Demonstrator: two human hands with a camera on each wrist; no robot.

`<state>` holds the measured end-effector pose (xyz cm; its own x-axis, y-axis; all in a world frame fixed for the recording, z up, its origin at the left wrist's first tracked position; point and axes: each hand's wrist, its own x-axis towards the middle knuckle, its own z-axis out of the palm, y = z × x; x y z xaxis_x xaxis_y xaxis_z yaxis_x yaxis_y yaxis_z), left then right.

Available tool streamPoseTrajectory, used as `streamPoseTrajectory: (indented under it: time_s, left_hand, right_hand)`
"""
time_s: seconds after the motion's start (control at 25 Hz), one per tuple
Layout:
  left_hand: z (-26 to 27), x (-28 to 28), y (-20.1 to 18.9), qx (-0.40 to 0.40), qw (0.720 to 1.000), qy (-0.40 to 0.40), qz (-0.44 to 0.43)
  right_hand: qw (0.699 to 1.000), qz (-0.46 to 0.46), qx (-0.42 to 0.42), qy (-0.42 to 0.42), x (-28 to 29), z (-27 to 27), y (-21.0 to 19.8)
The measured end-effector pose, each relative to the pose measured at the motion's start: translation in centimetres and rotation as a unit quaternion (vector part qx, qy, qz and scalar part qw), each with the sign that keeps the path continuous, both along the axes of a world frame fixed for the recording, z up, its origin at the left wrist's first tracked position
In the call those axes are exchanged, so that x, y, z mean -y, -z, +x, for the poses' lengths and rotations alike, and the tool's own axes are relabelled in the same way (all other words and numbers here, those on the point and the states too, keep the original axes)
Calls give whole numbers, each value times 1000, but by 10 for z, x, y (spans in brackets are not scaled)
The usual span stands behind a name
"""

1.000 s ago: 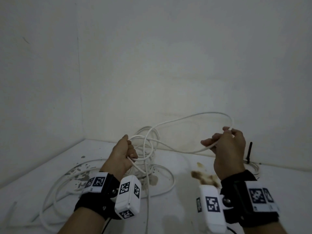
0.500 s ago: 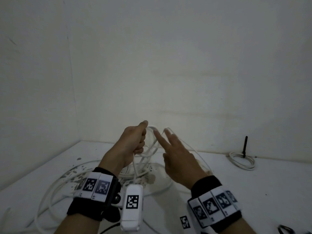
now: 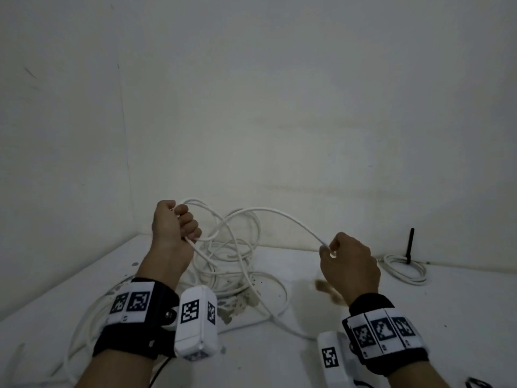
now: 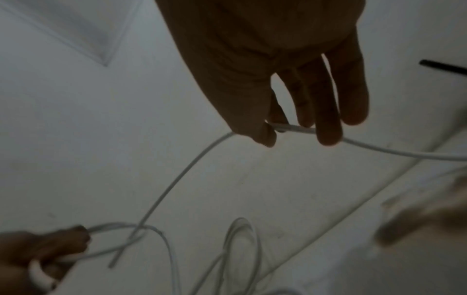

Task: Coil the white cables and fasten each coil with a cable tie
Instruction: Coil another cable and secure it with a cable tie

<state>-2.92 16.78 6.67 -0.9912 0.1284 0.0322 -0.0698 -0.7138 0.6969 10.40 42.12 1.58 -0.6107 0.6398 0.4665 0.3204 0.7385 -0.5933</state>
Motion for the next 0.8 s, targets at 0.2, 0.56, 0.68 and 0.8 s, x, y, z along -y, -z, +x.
streamPoseTrajectory:
  time_s: [0.2, 0.56, 0.68, 0.8]
  left_hand:
    - [1, 1, -5, -36, 999, -38, 9]
    - [31, -25, -25, -118, 993, -1, -13]
    - [33, -31, -23, -130, 989, 0, -63]
    - [40, -42, -18, -144, 981, 24, -124]
  right_hand:
    - [945, 128, 300, -39, 18, 3, -2]
    - [846, 108, 378, -359, 66, -2, 9]
    - [840, 131, 343, -400, 71, 17, -24]
    - [834, 158, 272, -453, 85, 45, -62]
